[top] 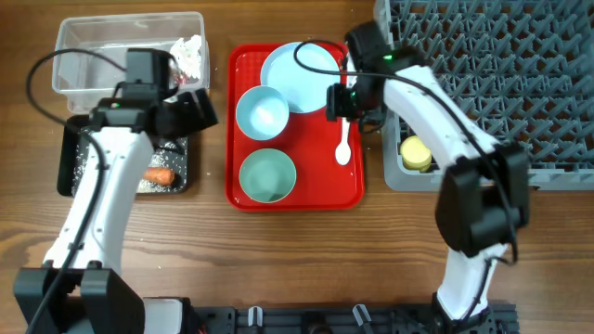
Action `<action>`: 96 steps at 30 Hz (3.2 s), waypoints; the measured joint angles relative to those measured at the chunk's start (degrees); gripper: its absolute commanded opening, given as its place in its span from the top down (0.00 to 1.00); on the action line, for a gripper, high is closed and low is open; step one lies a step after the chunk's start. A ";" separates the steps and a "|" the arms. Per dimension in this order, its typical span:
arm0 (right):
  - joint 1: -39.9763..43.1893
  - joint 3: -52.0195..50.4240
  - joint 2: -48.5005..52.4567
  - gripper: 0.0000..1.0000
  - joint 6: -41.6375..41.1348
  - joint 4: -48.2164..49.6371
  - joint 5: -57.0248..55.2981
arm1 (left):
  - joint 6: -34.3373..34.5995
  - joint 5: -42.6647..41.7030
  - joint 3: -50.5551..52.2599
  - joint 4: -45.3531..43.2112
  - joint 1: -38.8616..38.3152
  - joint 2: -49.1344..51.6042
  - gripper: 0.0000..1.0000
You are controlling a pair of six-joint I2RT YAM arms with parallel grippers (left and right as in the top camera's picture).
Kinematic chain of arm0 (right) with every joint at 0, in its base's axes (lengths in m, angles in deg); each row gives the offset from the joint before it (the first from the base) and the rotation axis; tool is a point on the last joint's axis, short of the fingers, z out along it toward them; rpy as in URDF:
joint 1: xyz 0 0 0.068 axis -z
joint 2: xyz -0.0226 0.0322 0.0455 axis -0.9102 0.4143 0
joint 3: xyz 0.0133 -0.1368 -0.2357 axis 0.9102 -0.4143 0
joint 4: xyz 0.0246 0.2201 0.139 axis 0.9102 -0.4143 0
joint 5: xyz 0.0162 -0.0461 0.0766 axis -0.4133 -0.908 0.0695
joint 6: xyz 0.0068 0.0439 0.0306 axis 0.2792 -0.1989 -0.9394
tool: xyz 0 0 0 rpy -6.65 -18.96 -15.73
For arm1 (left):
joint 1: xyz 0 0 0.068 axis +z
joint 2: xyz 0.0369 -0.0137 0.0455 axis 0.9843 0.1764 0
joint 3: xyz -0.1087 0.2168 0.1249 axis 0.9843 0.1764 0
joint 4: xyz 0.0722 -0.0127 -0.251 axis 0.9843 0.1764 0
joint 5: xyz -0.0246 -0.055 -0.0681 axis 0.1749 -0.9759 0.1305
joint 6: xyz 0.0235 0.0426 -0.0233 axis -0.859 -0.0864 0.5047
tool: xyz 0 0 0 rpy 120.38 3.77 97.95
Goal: Sort waste into correct bins and load items into the dishwasher rack
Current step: 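Reach the right gripper to the white spoon and grasp it, then carry the white spoon right and place it in the rack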
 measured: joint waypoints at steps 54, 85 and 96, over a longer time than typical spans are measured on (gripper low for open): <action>18.01 -0.98 -27.76 0.96 4.70 -8.74 -1.55 | 1.90 0.66 0.00 1.53 3.96 0.00 0.00; 33.79 -25.83 -31.41 0.96 -27.21 1.53 -20.31 | 1.92 0.66 0.00 1.66 3.96 0.00 0.01; 33.79 -31.85 -31.39 0.12 -45.44 3.89 -23.96 | 1.92 0.66 0.00 2.45 3.96 0.00 0.00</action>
